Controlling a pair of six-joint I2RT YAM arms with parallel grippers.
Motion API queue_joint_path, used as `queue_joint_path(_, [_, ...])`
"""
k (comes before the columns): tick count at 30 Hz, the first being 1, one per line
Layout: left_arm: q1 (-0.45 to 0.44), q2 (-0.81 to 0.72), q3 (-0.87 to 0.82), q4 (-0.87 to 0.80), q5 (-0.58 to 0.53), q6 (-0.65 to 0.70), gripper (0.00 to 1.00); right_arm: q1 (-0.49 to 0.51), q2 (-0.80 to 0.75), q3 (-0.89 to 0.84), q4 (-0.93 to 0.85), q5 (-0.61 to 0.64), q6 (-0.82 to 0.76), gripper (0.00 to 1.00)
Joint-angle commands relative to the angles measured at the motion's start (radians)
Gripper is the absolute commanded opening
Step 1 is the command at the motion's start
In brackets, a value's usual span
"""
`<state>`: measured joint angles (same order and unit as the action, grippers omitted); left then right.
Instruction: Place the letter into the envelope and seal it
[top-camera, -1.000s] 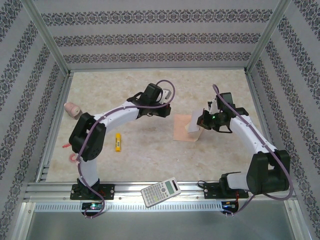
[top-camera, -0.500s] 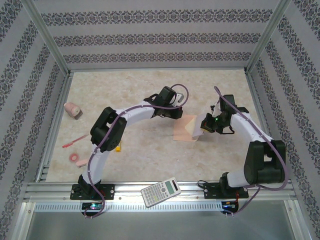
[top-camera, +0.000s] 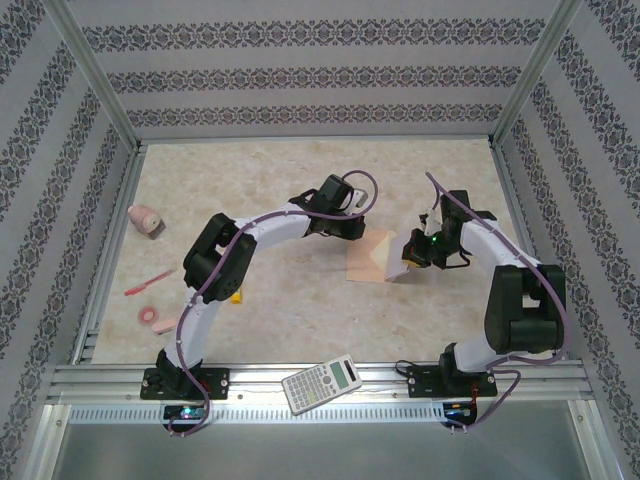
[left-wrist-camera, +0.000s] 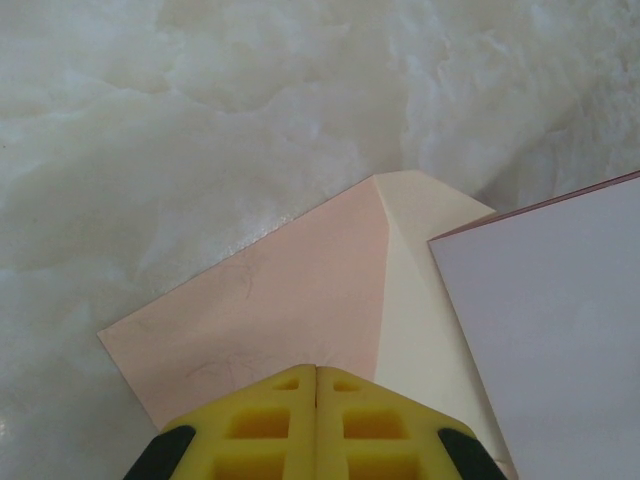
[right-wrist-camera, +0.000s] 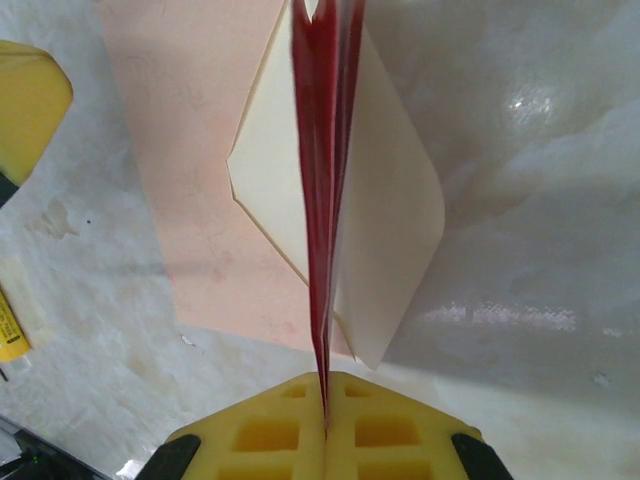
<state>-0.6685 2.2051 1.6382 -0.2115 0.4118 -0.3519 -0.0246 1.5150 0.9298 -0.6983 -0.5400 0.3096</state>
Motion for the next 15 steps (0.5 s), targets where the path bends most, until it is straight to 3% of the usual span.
queue_joint_path(1, [-0.014,0.021,-0.017,-0.003,0.016,-0.007,0.0,-0.012,0.016,0.033,-0.012,-0.021,-0.029,0.0])
queue_joint_path(15, [-0.014,0.045,-0.047,-0.017,0.005,0.011,0.0,-0.025,0.034,0.066,-0.023,-0.031,-0.052,0.0])
